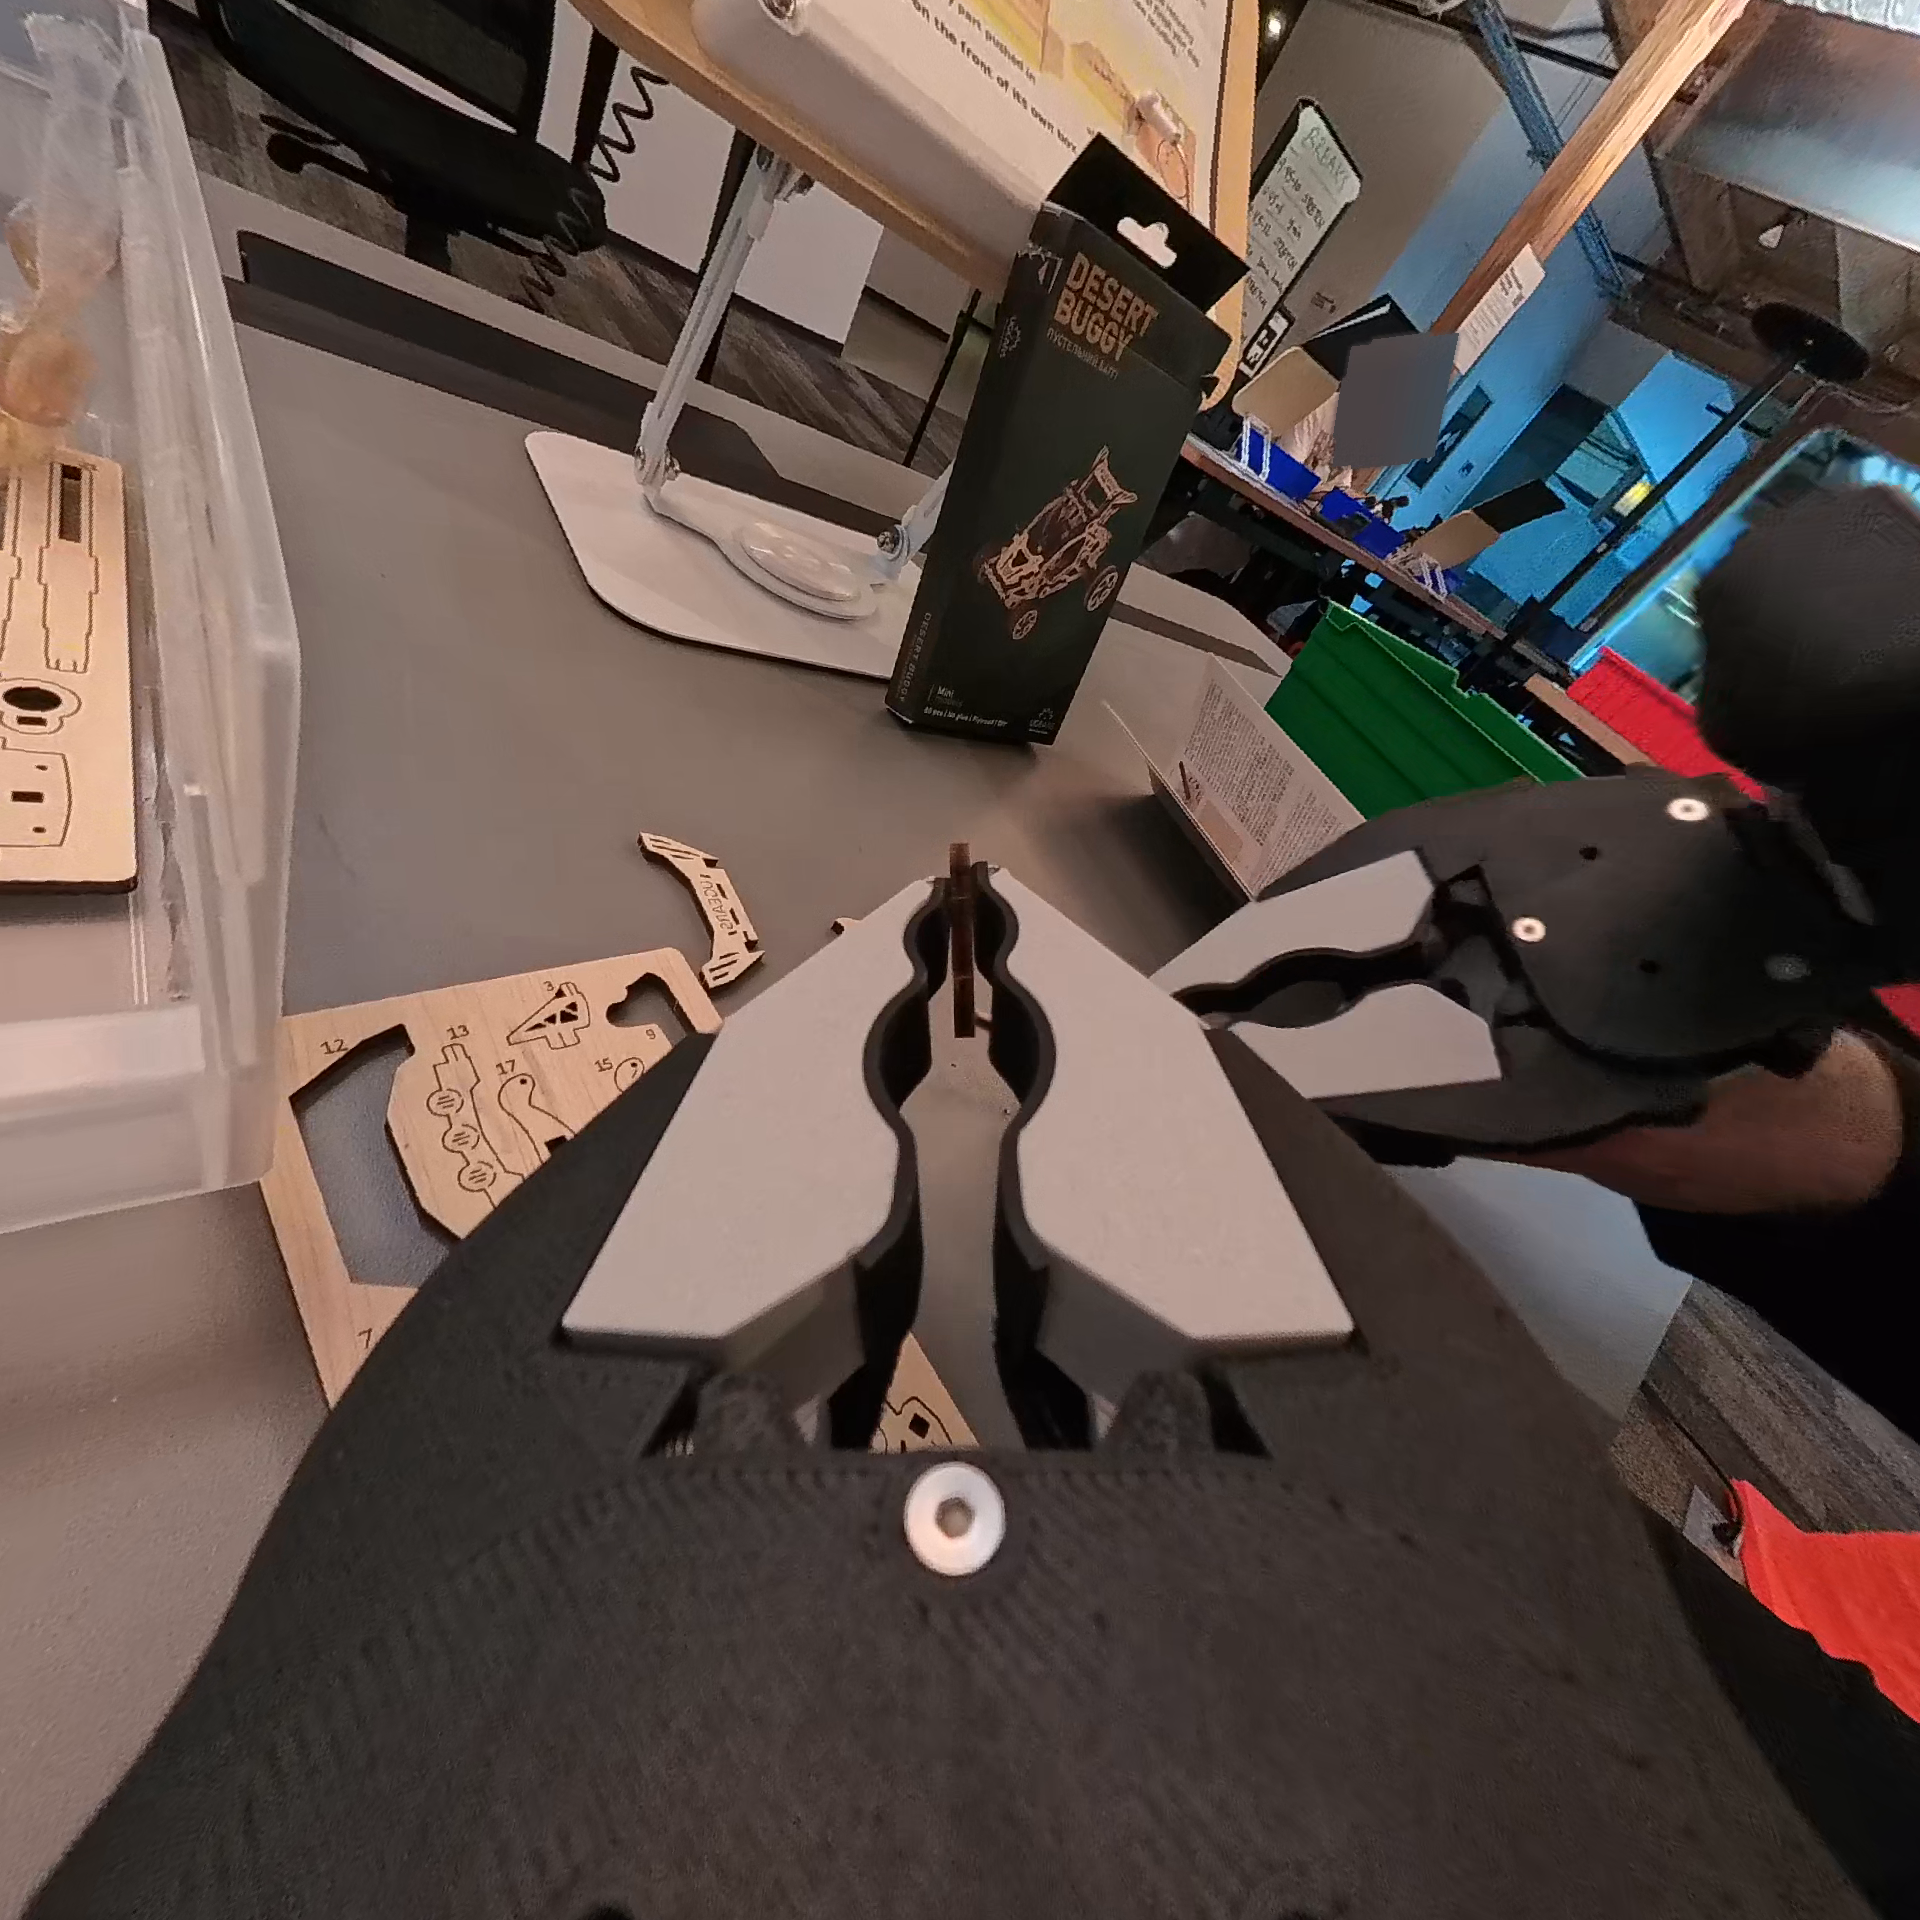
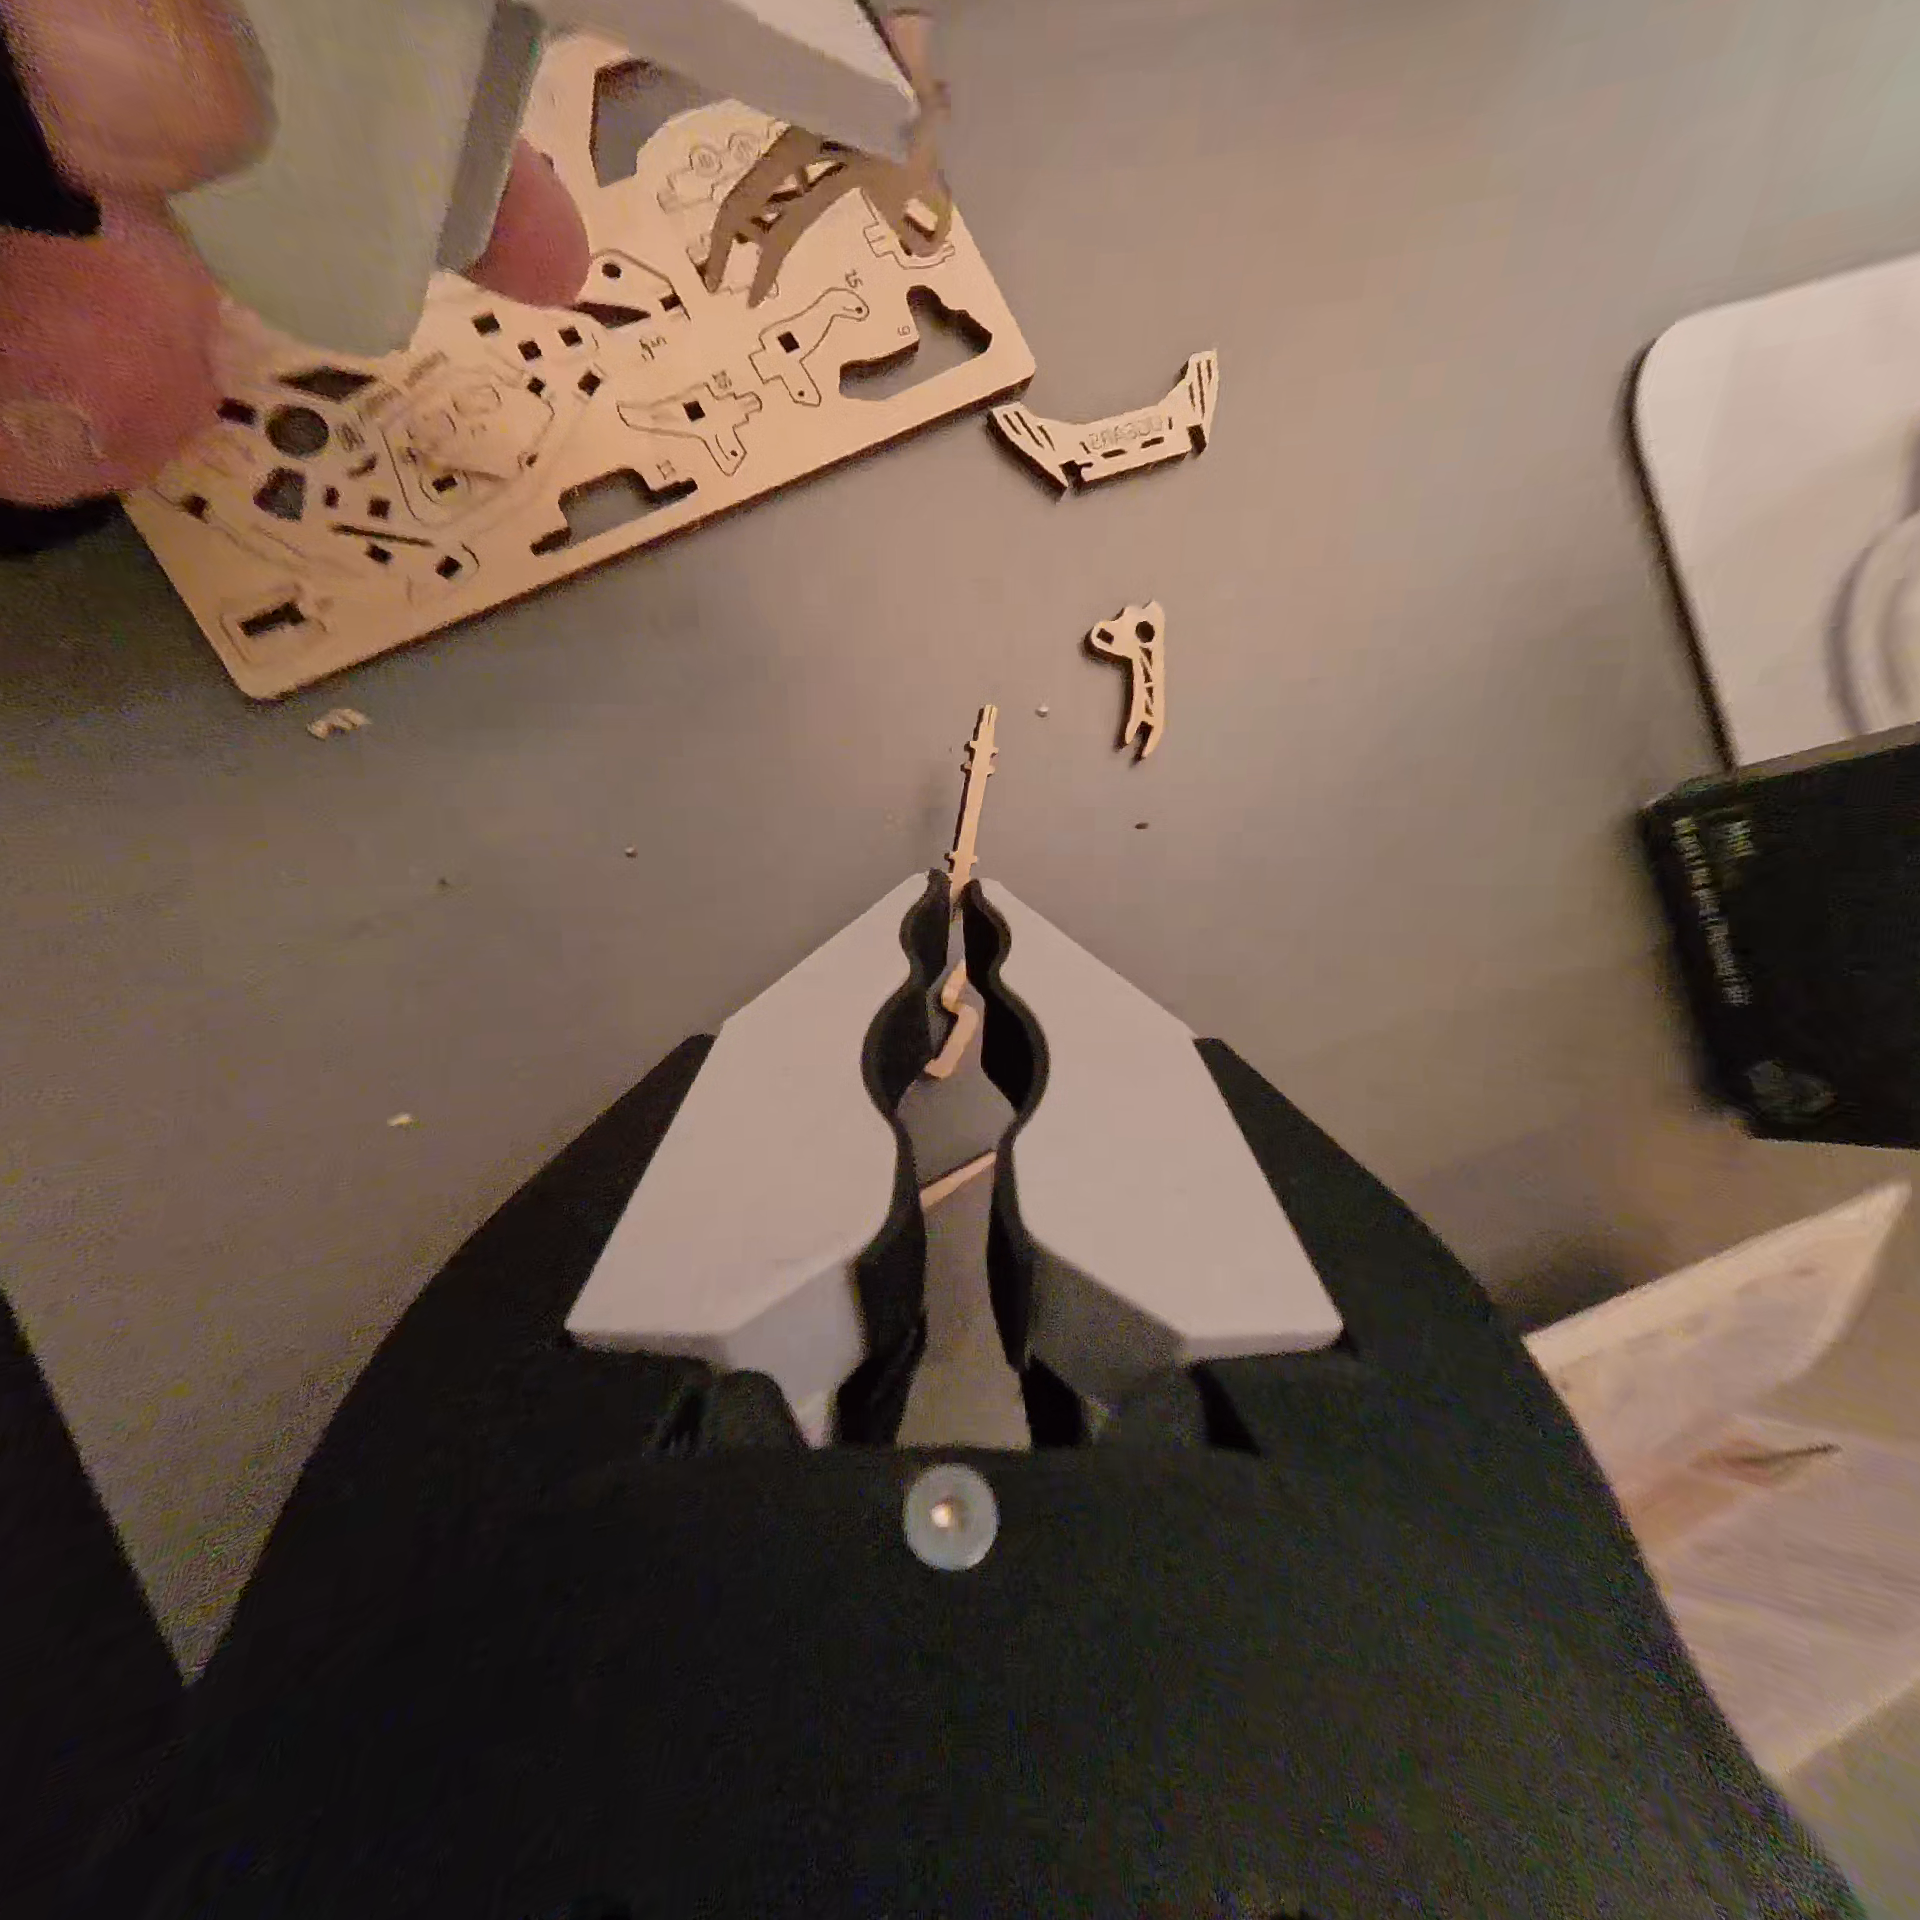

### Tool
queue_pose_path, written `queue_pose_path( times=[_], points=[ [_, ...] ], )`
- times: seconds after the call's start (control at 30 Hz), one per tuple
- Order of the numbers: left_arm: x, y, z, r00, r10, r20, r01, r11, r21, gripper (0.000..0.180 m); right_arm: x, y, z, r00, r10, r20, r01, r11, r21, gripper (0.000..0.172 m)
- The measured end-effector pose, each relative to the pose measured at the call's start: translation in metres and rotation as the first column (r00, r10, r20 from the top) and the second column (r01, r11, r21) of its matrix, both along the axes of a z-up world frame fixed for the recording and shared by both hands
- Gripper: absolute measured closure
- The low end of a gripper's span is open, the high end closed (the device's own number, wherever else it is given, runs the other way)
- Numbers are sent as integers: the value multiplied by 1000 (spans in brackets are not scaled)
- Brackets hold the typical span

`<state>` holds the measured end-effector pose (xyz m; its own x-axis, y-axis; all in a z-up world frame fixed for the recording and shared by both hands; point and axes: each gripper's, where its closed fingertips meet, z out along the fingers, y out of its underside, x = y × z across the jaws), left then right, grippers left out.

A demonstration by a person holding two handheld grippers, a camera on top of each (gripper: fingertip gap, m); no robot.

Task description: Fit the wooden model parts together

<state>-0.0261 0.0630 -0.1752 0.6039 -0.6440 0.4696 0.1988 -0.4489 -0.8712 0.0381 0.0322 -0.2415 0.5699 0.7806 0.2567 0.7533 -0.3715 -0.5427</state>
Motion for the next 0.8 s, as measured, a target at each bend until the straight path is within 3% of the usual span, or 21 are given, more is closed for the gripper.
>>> queue_pose_path(
  times=[0.07,0.13,0.23,0.47,0.63,0.7,0.8],
  points=[
    [0,0,0,1000,0,-2,0,1000,0,179,5,3,3,979,72,193,-98,987,127,172],
    [0,0,0,1000,0,-1,0,1000,0,179,4,1,0,912,145,384,-238,949,208,171],
    [0,0,0,1000,0,-1,0,1000,2,179,-5,-12,-12,826,225,518,-383,896,223,171],
    [0,0,0,1000,-1,-5,1,1000,1,179,-19,-35,-13,815,348,464,-454,880,137,172],
    [1,0,0,1000,-2,-5,2,1000,3,179,-21,-28,-5,881,298,367,-373,915,152,166],
    [1,0,0,1000,-2,-5,2,1000,3,179,-24,-30,-7,923,279,263,-317,942,112,163],
    [1,0,0,1000,-3,-6,3,1000,2,179,-25,-28,-8,932,281,227,-307,948,85,166]
  ],
)
